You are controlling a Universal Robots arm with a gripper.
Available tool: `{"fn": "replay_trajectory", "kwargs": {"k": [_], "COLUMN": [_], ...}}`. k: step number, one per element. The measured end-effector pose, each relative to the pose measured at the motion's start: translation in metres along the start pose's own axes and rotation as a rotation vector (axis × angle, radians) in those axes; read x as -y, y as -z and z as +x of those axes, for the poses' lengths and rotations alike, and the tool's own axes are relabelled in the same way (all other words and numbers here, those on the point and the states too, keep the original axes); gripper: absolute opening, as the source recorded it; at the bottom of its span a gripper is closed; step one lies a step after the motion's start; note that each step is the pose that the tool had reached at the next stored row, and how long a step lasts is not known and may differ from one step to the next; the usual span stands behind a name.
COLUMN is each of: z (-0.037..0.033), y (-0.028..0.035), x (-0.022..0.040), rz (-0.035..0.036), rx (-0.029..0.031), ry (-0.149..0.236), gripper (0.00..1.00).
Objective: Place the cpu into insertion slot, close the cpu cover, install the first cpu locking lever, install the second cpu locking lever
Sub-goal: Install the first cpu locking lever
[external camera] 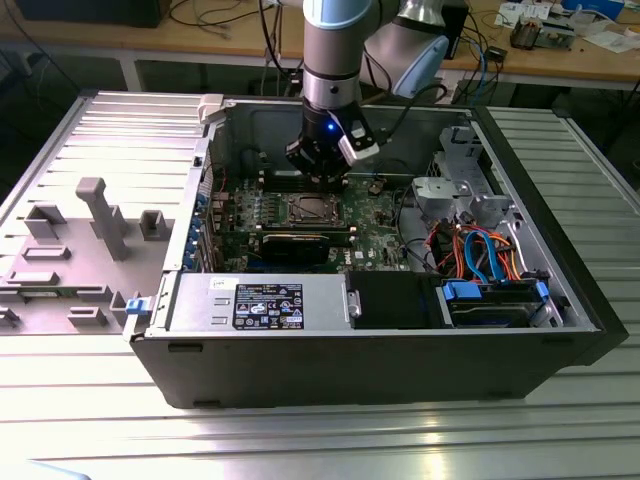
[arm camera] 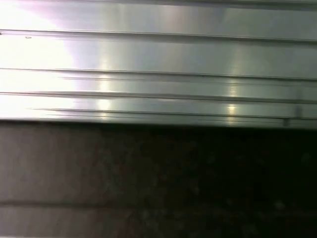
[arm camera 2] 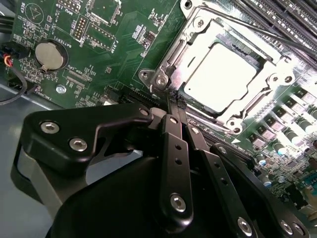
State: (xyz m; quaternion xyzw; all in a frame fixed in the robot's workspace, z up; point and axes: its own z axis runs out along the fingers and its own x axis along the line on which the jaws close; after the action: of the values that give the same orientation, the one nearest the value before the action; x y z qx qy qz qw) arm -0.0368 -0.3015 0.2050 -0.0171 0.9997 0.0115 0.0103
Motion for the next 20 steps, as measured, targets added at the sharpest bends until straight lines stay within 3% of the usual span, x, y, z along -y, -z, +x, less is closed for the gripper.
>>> {"fn": "replay_trajectory", "kwargs": {"k": [1, 2, 5, 6, 12, 15, 18, 20], "z": [-0.0006, -0.0006, -0.0006, -0.0006, -0.0007, -0.0007, -0.0004, -0.0003], "y": [-0.0033, -0.0033, -0.0035, -0.0034, 0.0015, 0.0016, 0.0018, 0.0018], "x": [0.0002, 0.0002, 0.0000, 0.0000, -0.0001, 0.0006, 0.0090, 0.0093], "rz": [0.0023, -0.0010, -0.0198, -0.0206, -0.0206, -0.0167, -0.0139, -0.0138], "rx": [-0.0002, 0.0000, 0.0007, 0.0009, 0.0009, 0.0006, 0.0005, 0.0006], "ry": [0.000, 0.000, 0.000, -0.001, 0.000, 0.000, 0.000, 0.000], "gripper": [0.11, 0.11, 0.11, 0.11, 0.11, 0.11, 0.11, 0.11]}}
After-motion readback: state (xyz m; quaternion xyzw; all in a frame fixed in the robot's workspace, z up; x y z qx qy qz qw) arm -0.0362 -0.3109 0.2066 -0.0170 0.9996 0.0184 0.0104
